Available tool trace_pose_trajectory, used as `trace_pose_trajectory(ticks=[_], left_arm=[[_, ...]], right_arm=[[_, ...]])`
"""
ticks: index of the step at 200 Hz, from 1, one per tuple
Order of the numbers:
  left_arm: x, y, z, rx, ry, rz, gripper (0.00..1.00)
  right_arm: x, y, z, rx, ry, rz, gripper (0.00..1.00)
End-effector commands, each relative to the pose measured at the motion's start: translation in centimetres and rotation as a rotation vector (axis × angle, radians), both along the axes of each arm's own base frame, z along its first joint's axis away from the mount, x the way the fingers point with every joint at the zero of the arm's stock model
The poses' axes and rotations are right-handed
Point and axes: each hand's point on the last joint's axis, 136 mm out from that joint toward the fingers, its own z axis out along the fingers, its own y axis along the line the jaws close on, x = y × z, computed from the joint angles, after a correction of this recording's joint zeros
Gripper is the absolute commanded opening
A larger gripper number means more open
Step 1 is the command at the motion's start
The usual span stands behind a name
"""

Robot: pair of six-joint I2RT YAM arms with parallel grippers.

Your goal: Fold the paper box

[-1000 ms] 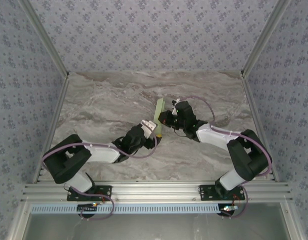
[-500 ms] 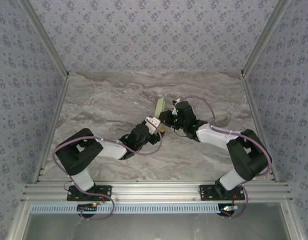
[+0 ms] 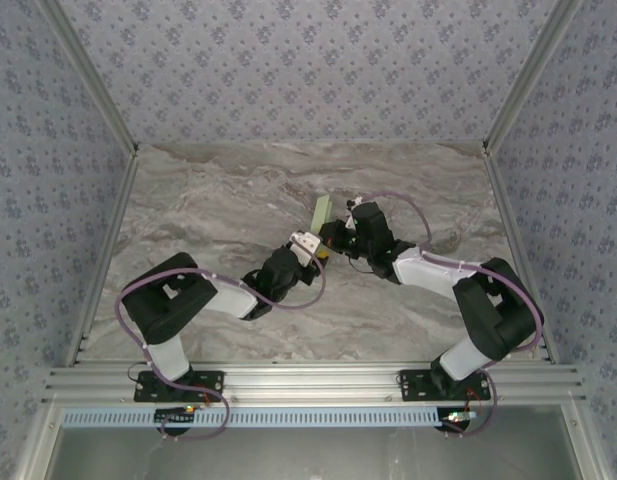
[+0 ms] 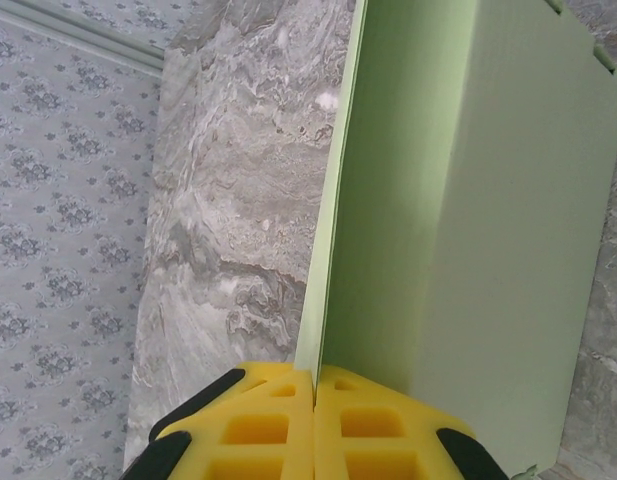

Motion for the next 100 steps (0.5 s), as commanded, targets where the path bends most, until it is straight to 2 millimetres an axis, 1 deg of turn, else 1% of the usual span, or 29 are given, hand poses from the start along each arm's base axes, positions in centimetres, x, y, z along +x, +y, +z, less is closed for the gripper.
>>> trace_pose_trajectory(ticks=[1,21,44,52,76,100], left_arm=[[0.0,-0.6,1.2,-0.056,-0.037,-0.016,0.48],[0.0,-0.2,1.1,-0.064,-0.034,-0.011,0.44],[0.1,0.3,0.9,-0.067,-0.020,-0.008,0.40],[0.1,0.5,0.9,-0.066,-0.017,-0.009,0.40],[0.2,1.3,0.8,-0.069,-0.005,-0.022,0.38],[0.0,2.3,1.2,-0.074,0.007,-0.068,0.36]], right_arm=[[-0.5,-1.5,-3.4,-0.081,0.078,-0.039,0.07],[-0.5,-1.5,-3.3,-0.077,0.075,-0.037,0.10],[-0.3,-1.6,-2.3,-0.064,0.053,-0.037,0.18],[-0.2,-1.7,-1.9,-0.063,0.042,-0.037,0.22],[0.1,-2.1,0.2,-0.050,-0.001,-0.029,0.33],[0.0,-3.1,3.7,-0.049,-0.092,-0.015,0.41]])
